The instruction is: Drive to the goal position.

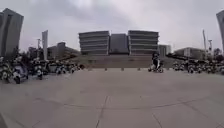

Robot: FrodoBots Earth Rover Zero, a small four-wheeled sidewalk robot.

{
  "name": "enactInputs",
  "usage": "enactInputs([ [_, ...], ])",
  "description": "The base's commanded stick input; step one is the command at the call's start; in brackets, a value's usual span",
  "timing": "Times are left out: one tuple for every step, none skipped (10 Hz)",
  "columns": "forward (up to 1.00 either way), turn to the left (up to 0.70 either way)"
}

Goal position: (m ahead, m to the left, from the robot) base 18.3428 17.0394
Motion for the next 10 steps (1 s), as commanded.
enactInputs([
  [0.7,0.02],
  [0.7,0.02],
  [0.7,0.02],
  [0.7,0.02],
  [0.7,0.02],
  [0.7,0.02],
  [0.7,0.02],
  [0.7,0.02],
  [0.7,0.02],
  [0.7,0.02],
])
